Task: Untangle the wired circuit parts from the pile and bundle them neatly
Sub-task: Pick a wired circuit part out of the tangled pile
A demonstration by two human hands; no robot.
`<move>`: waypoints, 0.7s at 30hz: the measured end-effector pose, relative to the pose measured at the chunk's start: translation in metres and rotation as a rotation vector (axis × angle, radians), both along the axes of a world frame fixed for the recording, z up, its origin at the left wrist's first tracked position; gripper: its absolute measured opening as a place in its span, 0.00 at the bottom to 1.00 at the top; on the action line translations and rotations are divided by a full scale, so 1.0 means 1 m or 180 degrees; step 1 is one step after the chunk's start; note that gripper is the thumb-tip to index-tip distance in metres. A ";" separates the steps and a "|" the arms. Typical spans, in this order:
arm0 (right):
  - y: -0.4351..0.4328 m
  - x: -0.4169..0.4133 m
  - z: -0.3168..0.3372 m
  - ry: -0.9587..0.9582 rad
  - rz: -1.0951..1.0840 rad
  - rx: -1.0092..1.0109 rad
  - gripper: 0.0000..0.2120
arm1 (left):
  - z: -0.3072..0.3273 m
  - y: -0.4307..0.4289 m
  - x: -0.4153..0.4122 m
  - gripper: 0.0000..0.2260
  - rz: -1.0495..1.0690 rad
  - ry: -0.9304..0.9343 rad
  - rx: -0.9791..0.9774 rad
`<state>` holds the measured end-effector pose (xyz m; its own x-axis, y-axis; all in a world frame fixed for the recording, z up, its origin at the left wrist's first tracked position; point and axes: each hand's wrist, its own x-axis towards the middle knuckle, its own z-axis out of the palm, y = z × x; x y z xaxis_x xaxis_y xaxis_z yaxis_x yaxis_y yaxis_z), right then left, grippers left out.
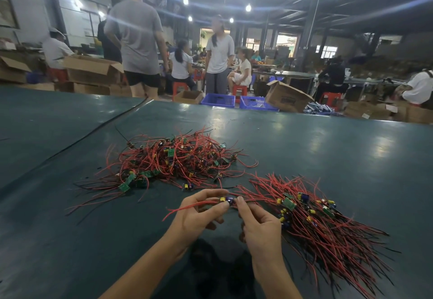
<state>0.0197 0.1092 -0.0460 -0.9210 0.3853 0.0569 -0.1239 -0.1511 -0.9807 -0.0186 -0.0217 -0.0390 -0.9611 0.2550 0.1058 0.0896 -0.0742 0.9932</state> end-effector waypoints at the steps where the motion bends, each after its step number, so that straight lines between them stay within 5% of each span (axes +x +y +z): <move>1: 0.000 0.000 0.000 0.0019 0.0039 0.0010 0.09 | 0.002 0.002 0.000 0.11 0.0021 -0.0146 0.0134; 7: -0.002 0.001 0.002 -0.0007 0.0172 0.0100 0.09 | 0.006 0.005 0.007 0.16 -0.0362 -0.0681 0.0220; 21: -0.004 0.002 0.003 -0.0353 0.0093 -0.0182 0.12 | -0.009 0.005 -0.001 0.23 -0.0122 0.0180 -0.0320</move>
